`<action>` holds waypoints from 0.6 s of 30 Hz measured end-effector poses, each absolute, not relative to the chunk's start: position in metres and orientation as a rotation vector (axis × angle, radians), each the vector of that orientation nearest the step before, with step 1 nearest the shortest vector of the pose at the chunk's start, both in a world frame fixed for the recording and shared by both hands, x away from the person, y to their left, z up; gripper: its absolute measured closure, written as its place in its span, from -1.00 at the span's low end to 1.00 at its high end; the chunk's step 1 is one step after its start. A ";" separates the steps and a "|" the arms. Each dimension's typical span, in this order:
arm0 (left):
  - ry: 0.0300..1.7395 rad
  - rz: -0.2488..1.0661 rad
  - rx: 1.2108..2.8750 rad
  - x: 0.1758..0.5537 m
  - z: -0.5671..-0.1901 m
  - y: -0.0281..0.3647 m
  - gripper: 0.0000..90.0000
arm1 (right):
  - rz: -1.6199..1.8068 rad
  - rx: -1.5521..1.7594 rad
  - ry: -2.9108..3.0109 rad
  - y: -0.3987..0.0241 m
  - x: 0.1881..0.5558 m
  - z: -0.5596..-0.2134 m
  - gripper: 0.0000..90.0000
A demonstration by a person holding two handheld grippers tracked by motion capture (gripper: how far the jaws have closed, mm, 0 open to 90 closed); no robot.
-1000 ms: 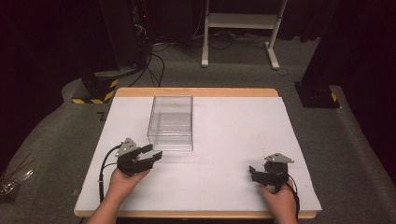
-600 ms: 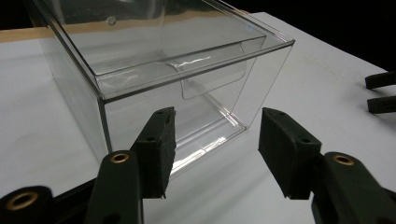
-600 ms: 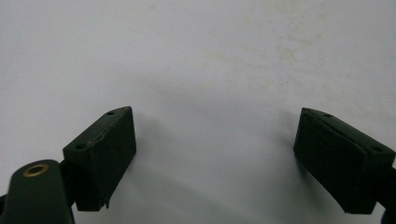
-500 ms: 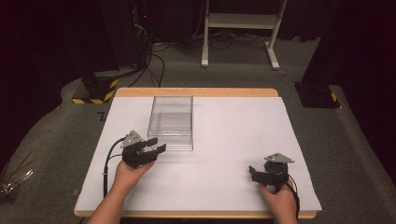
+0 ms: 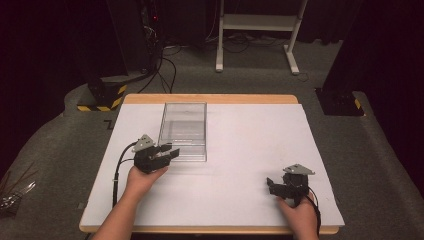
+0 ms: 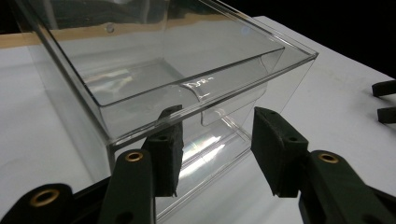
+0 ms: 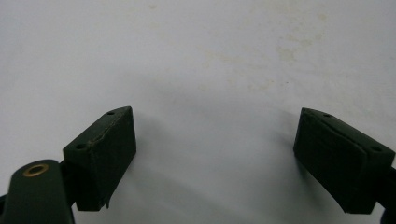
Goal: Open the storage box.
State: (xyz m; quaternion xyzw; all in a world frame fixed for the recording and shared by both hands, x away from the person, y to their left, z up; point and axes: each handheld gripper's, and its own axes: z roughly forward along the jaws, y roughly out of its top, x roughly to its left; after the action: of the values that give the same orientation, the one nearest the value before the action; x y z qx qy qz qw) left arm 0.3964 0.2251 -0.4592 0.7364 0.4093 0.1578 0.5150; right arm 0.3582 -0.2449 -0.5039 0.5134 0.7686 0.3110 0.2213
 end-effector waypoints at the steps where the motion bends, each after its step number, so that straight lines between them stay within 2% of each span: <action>1: 0.977 0.380 1.773 0.398 -0.460 0.224 0.19 | 0.860 1.416 2.125 -0.245 0.358 -0.504 -0.71; 11: 0.930 0.360 1.735 0.401 -0.467 0.221 0.24 | 0.860 1.414 2.124 -0.245 0.358 -0.504 -0.71; 18: 0.937 0.401 1.700 0.400 -0.472 0.220 0.48 | 0.857 1.414 2.121 -0.245 0.358 -0.504 -0.70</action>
State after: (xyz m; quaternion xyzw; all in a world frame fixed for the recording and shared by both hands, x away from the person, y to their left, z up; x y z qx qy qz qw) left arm 0.4001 0.2196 -0.4721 0.7177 0.3953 0.1692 0.5477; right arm 0.3578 -0.2447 -0.5039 0.5123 0.7687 0.3106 0.2241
